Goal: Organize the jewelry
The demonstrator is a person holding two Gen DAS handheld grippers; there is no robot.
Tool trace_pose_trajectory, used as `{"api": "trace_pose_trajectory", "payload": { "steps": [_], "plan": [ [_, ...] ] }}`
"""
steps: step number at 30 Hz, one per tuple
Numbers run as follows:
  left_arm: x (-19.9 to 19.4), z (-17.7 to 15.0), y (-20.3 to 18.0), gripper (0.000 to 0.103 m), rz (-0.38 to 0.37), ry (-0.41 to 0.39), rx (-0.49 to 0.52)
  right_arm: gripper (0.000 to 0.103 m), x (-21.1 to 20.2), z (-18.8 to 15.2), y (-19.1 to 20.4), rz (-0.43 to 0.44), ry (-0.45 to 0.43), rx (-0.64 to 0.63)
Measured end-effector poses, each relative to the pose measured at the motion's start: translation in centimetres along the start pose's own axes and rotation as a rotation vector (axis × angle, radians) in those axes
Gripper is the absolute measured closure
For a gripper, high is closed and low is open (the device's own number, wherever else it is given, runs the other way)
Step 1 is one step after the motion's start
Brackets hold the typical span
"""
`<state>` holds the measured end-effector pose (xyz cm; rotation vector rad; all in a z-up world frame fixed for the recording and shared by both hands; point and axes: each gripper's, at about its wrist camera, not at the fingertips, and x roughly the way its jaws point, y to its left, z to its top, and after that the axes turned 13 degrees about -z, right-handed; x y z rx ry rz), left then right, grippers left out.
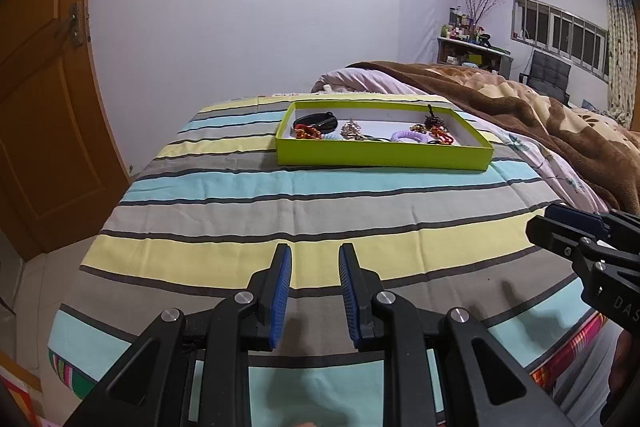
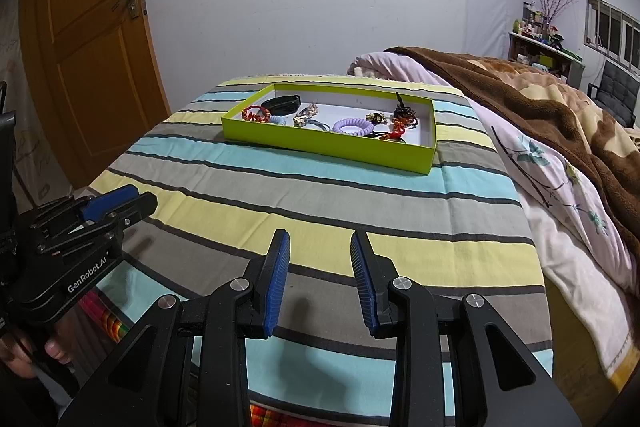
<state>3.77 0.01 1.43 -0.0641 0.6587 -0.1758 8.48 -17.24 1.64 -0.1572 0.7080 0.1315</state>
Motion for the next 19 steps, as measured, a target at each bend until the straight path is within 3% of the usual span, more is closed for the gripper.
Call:
{"api": "trace_pose_trajectory", "payload": {
  "steps": [19],
  "plan": [
    [-0.18, -0.08, -0.06, 0.079, 0.000, -0.014, -0.008, 0.070, -0.01, -0.07, -0.10, -0.001, -0.001, 0.003]
  ]
}}
